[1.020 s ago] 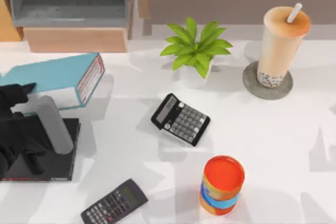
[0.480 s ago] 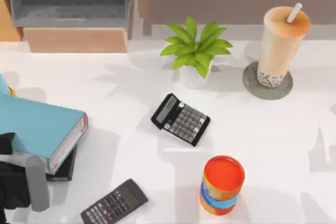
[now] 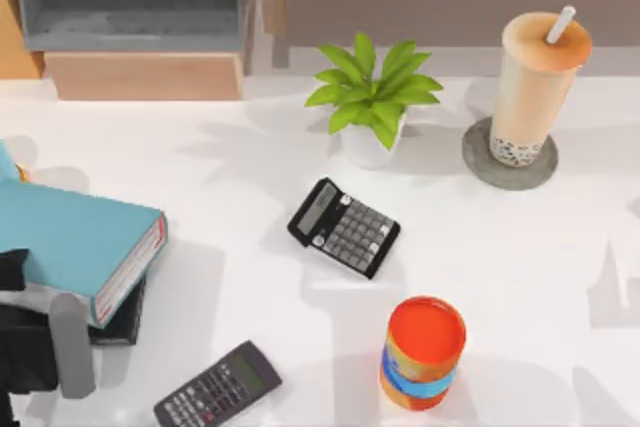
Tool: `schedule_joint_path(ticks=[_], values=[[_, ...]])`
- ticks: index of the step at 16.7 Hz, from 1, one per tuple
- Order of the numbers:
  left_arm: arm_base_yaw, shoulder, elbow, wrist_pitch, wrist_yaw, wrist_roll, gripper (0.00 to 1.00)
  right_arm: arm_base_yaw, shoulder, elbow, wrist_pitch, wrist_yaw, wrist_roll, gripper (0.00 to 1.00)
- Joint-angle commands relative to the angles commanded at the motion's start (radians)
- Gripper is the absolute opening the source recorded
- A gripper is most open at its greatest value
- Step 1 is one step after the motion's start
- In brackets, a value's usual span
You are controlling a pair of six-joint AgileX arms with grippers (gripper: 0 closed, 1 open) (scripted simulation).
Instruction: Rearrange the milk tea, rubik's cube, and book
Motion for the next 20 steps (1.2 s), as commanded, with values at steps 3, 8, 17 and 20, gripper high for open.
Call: schedule_joint_path(ticks=[3,8,17,20], values=[[0.002,0.026,-0.002,0.023,0.000,0.000,0.00,0.000,0.000,0.000,0.000,0.000,0.000,1.00],[0.002,0.026,-0.002,0.023,0.000,0.000,0.23,0.000,0.000,0.000,0.000,0.000,0.000,1.00],[0.002,0.026,-0.002,0.023,0.000,0.000,0.90,0.000,0.000,0.000,0.000,0.000,0.000,1.00],[0.002,0.026,-0.002,0.023,0.000,0.000,1.00,0.000,0.000,0.000,0.000,0.000,0.000,1.00]])
